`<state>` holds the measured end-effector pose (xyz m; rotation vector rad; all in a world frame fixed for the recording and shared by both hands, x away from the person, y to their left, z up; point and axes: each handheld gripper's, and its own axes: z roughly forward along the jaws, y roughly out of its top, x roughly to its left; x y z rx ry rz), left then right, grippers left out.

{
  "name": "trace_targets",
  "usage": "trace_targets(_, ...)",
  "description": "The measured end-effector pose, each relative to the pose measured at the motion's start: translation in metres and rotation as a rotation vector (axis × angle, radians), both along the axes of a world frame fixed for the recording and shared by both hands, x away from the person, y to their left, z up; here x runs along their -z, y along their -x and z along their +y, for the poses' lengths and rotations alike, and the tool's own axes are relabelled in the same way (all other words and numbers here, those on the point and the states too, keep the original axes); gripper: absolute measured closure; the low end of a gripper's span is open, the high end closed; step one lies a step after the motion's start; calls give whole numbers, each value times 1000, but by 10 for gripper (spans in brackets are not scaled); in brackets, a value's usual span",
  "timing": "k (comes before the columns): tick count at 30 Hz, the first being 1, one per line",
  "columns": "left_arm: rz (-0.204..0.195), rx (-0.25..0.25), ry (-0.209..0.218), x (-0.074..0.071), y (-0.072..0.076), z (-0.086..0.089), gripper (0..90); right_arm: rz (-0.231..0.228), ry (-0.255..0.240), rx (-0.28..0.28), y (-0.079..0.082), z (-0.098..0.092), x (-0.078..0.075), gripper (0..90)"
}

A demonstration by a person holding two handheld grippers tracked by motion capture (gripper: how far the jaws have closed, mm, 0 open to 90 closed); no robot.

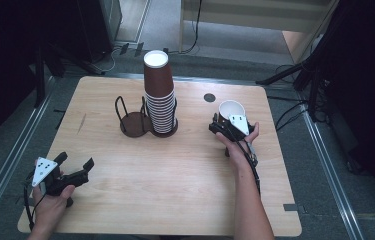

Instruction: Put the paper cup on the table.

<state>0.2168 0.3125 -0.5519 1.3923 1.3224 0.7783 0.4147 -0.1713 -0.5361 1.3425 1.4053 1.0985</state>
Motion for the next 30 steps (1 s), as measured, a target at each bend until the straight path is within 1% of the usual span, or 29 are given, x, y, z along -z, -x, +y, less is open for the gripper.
trace_targets(4,0,0,-1,0,0,0,1,-4,-4,-25,4,-3,-3,0)
trace_targets(6,1,0,-1,0,0,0,1,-4,-1,-28,6,-5,-5,0)
trace_targets(9,1,0,-3,0,0,0,1,-4,-13,-33,10,-7,-9,0)
trace_targets(12,2,0,-2,0,0,0,1,0,-8,-44,16,-9,-13,0)
trace_targets(14,2,0,-2,0,0,0,1,5,4,-35,19,-9,-15,0)
trace_targets(16,3,0,-2,0,0,0,1,-3,-3,-50,23,-10,-17,0)
trace_targets(20,3,0,-1,0,0,0,1,-16,-2,-68,30,-12,-22,0)
trace_targets(25,3,1,-2,0,0,0,1,-24,-13,-92,39,-12,-25,0)
trace_targets(30,3,2,-2,0,0,0,1,-35,-18,-107,48,-14,-28,0)
